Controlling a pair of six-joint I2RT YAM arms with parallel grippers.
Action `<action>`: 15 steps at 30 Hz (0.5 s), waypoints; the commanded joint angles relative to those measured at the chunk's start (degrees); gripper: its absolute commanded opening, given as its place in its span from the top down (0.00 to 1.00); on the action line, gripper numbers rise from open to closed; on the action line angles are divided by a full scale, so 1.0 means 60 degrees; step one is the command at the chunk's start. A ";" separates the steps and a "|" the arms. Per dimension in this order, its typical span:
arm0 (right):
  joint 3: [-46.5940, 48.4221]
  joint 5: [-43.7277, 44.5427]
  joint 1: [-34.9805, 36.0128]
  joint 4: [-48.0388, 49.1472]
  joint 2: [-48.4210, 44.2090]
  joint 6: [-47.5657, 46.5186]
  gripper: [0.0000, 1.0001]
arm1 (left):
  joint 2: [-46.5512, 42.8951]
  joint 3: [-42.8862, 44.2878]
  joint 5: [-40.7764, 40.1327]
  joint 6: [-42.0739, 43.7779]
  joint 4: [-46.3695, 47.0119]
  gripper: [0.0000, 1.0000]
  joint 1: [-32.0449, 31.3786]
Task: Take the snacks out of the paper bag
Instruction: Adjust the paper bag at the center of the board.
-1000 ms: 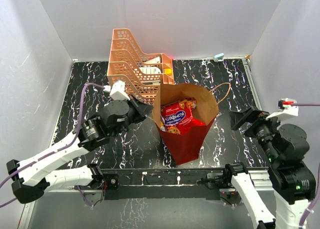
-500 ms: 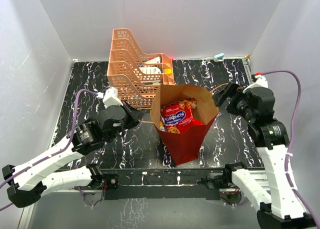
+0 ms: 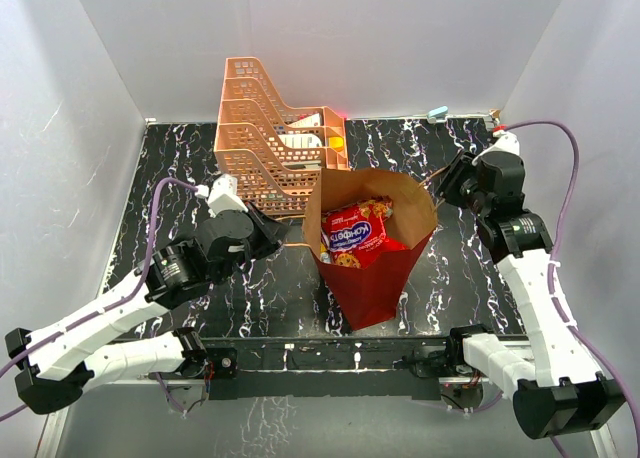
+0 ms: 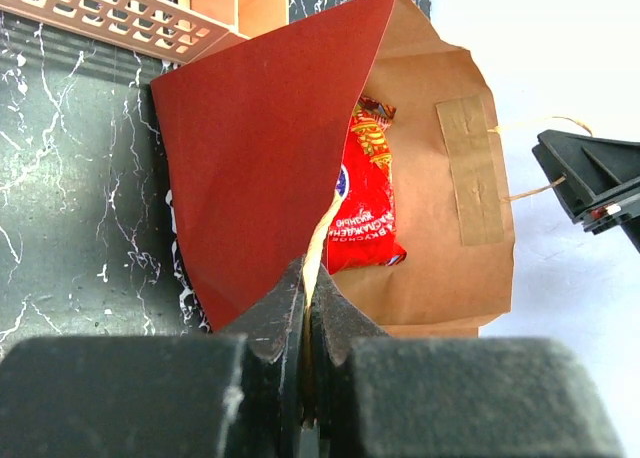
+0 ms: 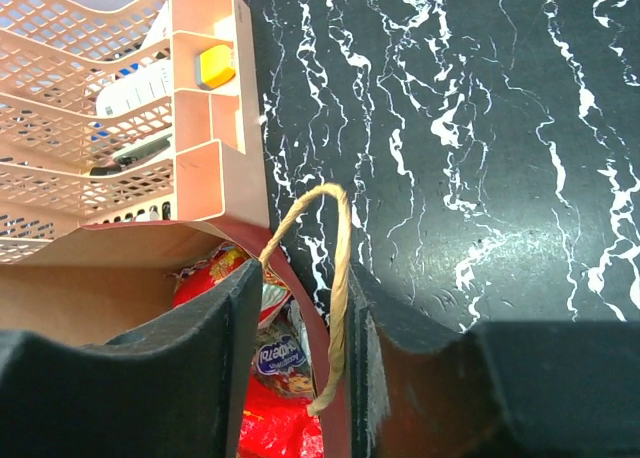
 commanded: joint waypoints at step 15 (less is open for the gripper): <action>0.3017 0.1119 0.0022 0.0864 0.0308 -0.1067 0.93 | 0.0872 0.1439 0.1342 0.0806 0.0489 0.92 0.0046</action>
